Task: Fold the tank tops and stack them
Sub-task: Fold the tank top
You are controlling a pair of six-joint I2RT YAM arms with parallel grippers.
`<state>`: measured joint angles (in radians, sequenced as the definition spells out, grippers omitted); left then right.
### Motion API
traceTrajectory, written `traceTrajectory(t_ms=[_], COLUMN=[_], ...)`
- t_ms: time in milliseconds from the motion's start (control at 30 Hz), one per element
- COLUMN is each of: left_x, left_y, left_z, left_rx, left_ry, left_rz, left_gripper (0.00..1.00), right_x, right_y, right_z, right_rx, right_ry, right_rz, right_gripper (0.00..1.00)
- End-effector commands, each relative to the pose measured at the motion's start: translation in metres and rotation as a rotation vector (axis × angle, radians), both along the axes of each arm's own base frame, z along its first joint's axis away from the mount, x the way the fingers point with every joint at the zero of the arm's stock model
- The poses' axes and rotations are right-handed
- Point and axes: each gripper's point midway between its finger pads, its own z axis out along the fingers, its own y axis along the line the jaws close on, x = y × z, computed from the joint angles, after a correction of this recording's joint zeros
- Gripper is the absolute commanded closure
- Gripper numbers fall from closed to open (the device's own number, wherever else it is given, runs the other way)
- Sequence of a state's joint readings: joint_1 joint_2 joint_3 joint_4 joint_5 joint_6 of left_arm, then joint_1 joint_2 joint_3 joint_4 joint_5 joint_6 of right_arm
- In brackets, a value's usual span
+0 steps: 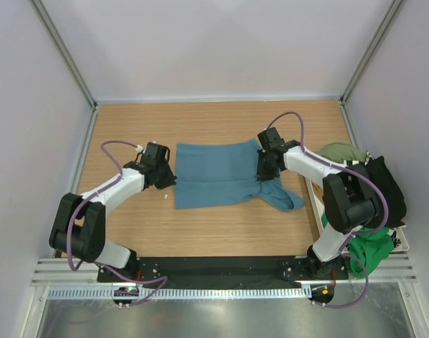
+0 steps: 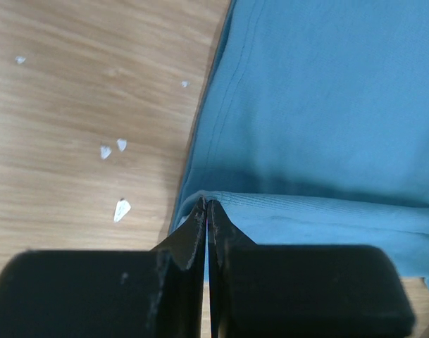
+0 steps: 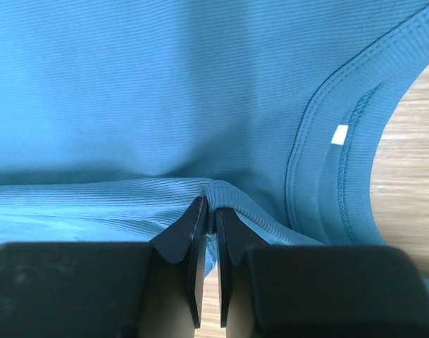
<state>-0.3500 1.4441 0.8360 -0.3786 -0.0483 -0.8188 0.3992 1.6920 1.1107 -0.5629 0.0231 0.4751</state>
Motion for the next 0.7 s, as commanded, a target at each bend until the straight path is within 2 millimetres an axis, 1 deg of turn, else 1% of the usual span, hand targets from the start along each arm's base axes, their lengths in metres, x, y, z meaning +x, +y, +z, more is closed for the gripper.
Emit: traceTrajectory(t_ms=[0, 100, 133, 167, 200, 233, 267, 300, 333, 367, 400, 433, 467, 500, 533, 567, 600, 633, 667], left_x=[0.029, 0.034, 0.035, 0.037, 0.036, 0.035, 0.033, 0.031, 0.03, 0.026, 0.022, 0.019, 0.012, 0.008, 0.003, -0.007, -0.011, -0.023, -0.026], left_y=[-0.007, -0.009, -0.009, -0.009, -0.006, -0.004, -0.001, 0.001, 0.003, 0.005, 0.007, 0.007, 0.008, 0.007, 0.003, 0.002, 0.001, -0.002, -0.002], left_z=[0.013, 0.009, 0.01, 0.011, 0.012, 0.014, 0.015, 0.016, 0.025, 0.025, 0.026, 0.033, 0.029, 0.029, 0.028, 0.023, 0.022, 0.013, 0.014], left_rx=[-0.011, -0.011, -0.008, -0.005, 0.007, 0.015, 0.026, 0.035, 0.035, 0.038, 0.04, 0.029, 0.03, 0.019, -0.005, -0.021, -0.03, -0.05, -0.059], left_ry=[-0.068, -0.052, -0.053, -0.055, -0.054, -0.058, -0.063, -0.068, -0.091, -0.089, -0.087, -0.104, -0.09, -0.088, -0.078, -0.063, -0.063, -0.031, -0.039], left_rz=[-0.023, -0.033, -0.032, -0.032, -0.032, -0.026, -0.021, -0.019, -0.017, -0.014, -0.015, -0.018, -0.022, -0.029, -0.044, -0.052, -0.057, -0.077, -0.079], left_gripper=[1.0, 1.0, 0.99, 0.95, 0.88, 0.88, 0.74, 0.68, 0.52, 0.45, 0.43, 0.37, 0.35, 0.34, 0.33, 0.32, 0.32, 0.32, 0.33], right_x=[0.019, 0.021, 0.023, 0.021, 0.021, 0.022, 0.019, 0.017, 0.014, 0.01, 0.004, 0.0, -0.008, -0.013, -0.019, -0.029, -0.034, -0.038, -0.046], right_y=[-0.005, -0.004, -0.004, -0.004, -0.007, -0.007, -0.01, -0.013, -0.015, -0.021, -0.025, -0.027, -0.031, -0.034, -0.036, -0.04, -0.043, -0.046, -0.05], right_z=[0.01, 0.015, 0.02, 0.022, 0.033, 0.043, 0.047, 0.061, 0.066, 0.069, 0.076, 0.077, 0.071, 0.069, 0.072, 0.063, 0.061, 0.065, 0.058], right_rx=[-0.014, 0.002, 0.009, 0.011, 0.018, 0.027, 0.018, 0.022, 0.019, 0.005, 0.001, -0.002, -0.01, -0.015, -0.009, -0.019, -0.024, -0.021, -0.026], right_ry=[-0.048, -0.07, -0.092, -0.101, -0.139, -0.164, -0.179, -0.21, -0.22, -0.228, -0.237, -0.24, -0.223, -0.218, -0.226, -0.202, -0.201, -0.22, -0.206], right_rz=[-0.022, -0.023, -0.022, -0.022, -0.03, -0.029, -0.037, -0.041, -0.046, -0.057, -0.063, -0.066, -0.072, -0.077, -0.078, -0.083, -0.087, -0.096, -0.099], right_gripper=[0.84, 0.65, 0.53, 0.48, 0.41, 0.4, 0.4, 0.4, 0.4, 0.4, 0.41, 0.41, 0.41, 0.41, 0.41, 0.41, 0.4, 0.4, 0.4])
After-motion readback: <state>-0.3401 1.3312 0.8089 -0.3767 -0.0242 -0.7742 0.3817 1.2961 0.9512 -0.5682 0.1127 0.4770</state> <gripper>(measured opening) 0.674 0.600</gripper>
